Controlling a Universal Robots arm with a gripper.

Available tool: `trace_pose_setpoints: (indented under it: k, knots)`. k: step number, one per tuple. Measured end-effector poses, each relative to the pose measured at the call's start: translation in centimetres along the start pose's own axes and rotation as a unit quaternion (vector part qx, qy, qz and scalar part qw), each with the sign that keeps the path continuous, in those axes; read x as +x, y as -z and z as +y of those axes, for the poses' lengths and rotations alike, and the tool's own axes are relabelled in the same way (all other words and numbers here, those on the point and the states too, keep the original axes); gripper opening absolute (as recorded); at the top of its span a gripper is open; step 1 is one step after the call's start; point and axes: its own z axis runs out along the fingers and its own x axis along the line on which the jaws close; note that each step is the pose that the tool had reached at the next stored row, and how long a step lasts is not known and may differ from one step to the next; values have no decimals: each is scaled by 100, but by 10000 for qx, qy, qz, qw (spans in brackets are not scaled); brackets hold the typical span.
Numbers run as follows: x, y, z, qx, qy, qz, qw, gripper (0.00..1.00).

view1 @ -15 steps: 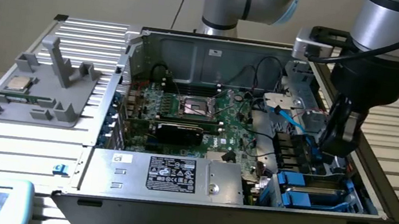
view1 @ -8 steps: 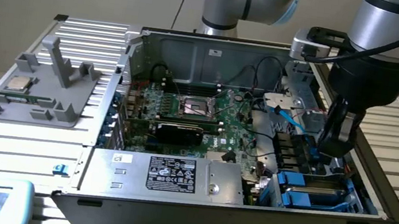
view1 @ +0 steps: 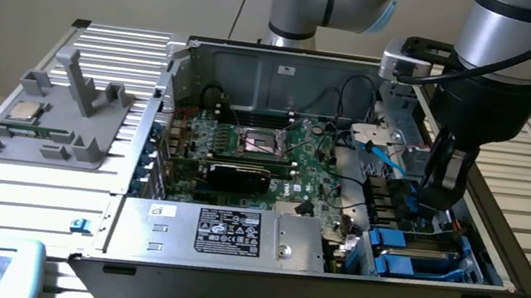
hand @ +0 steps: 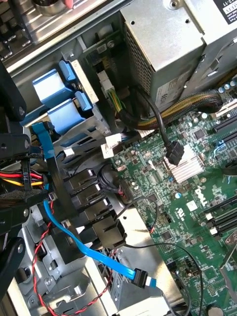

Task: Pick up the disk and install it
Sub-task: 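Insert the first disk wire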

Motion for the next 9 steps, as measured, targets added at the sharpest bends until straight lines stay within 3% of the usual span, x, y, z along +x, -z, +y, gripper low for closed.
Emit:
trace_pose_setpoints:
  k: [7, 9]
  knots:
    - [0, -2, 1, 0, -1, -1, 10000, 38]
    - [0, -2, 1, 0, 0, -1, 10000, 50]
